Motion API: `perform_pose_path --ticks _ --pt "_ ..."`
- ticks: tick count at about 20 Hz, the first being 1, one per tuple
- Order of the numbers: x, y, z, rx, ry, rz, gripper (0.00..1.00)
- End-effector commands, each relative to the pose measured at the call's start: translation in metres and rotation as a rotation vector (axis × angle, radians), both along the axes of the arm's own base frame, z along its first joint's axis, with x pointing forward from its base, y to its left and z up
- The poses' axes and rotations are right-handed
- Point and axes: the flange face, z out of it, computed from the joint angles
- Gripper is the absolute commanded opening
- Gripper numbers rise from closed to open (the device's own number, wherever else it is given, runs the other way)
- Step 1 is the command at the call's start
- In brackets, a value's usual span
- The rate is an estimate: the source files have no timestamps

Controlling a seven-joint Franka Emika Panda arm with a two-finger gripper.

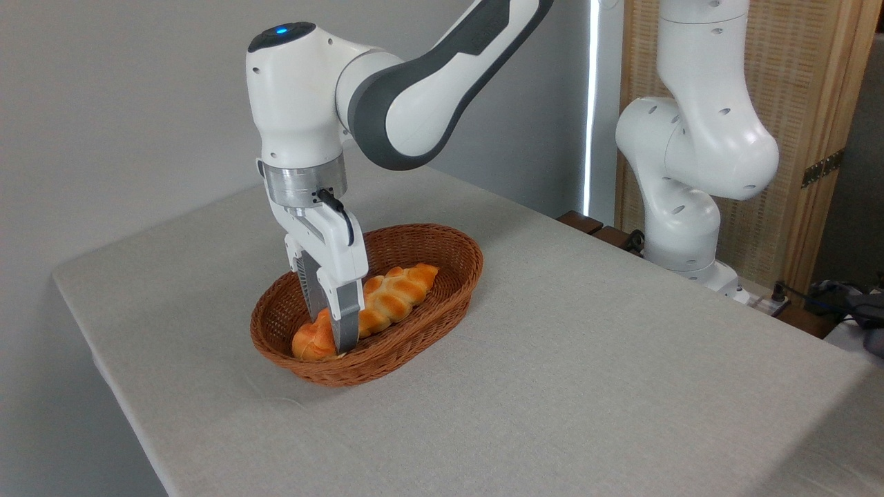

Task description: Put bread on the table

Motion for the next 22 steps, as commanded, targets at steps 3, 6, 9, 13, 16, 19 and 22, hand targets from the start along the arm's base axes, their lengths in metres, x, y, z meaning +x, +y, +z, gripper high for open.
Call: perform_pose_path --ticks 3,6,9,13,16,19,22 --pt "-0.001 0.0 0.003 -0.002 -0.022 -0.001 0.5" --pt "0.0 0.002 0.009 -0.006 -0.032 0.004 0.5" --pt "0.0 0.002 0.008 -0.006 -0.031 0.005 0.5" --pt "0.0 0.002 0.009 -0.006 -0.029 0.005 0.47" --pt "-0.001 0.003 0.009 -0.004 -0.03 0.003 0.46" --pt "-0.001 0.003 0.012 -0.004 -0.031 0.008 0.46" --pt "0.0 0.003 0.016 -0.007 -0.035 0.013 0.47"
